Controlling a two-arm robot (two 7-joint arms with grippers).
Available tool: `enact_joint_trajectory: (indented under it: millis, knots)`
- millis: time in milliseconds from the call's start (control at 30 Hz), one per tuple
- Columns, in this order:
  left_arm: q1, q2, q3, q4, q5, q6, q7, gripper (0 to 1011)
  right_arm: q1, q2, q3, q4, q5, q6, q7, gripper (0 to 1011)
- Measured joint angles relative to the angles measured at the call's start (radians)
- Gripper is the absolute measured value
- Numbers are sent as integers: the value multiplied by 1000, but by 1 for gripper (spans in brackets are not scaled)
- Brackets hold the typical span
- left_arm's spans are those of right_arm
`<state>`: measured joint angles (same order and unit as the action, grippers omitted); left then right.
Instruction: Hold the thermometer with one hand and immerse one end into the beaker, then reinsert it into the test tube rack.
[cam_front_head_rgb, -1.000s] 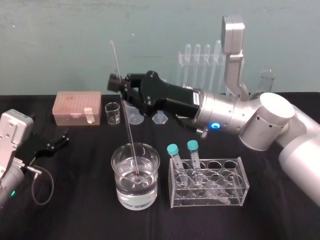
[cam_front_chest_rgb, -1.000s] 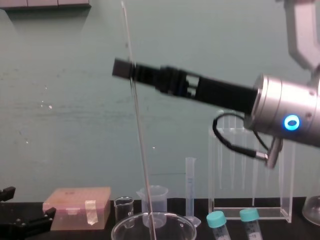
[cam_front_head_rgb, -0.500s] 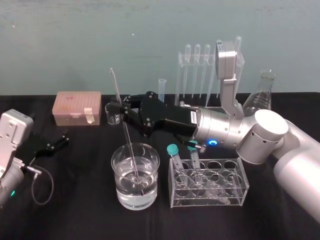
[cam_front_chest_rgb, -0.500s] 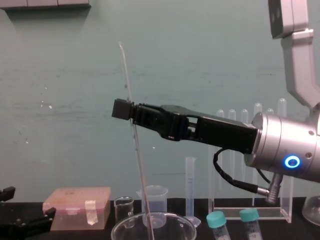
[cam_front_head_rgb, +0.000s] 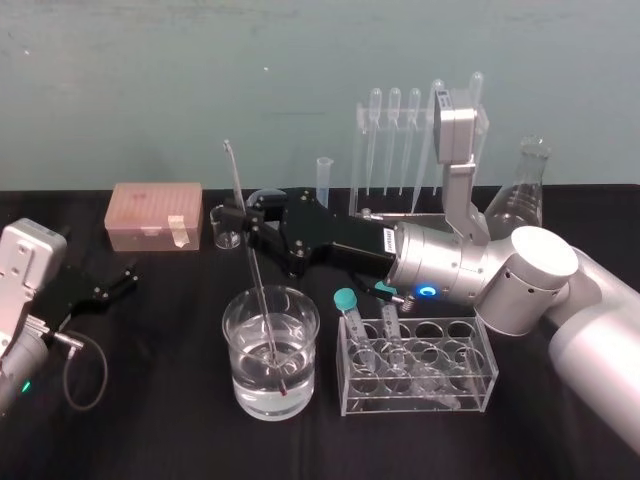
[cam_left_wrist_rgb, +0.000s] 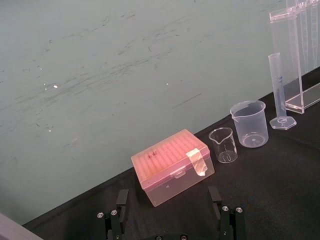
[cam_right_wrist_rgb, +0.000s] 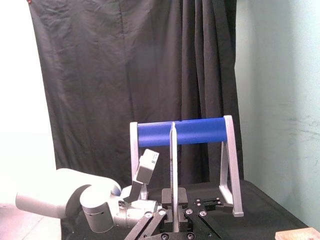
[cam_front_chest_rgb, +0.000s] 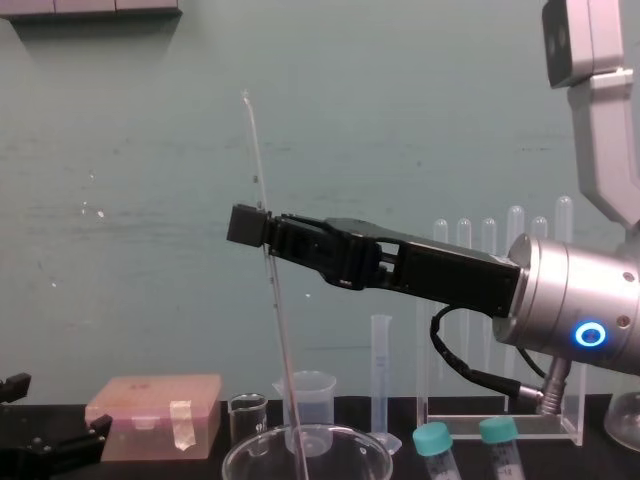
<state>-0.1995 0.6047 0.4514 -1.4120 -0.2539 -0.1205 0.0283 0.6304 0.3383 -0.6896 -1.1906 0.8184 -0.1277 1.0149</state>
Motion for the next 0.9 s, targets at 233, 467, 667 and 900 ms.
enact_joint_trajectory:
  millis: [233,467,667,900]
  knots:
    - [0,0,0,0,0,0,0,1008,-6,-2,8,-1,-2,-3,-5,56]
    - [0,0,0,0,0,0,0,1008,-10,-2,13,-1,-2,-3,-5,56]
    - [0,0,0,0,0,0,0,1008,-12,-2,15,-3,-2,-3,-5,56]
    - [0,0,0,0,0,0,0,1008,-15,-2,15,-8,-1,-2,-5,56]
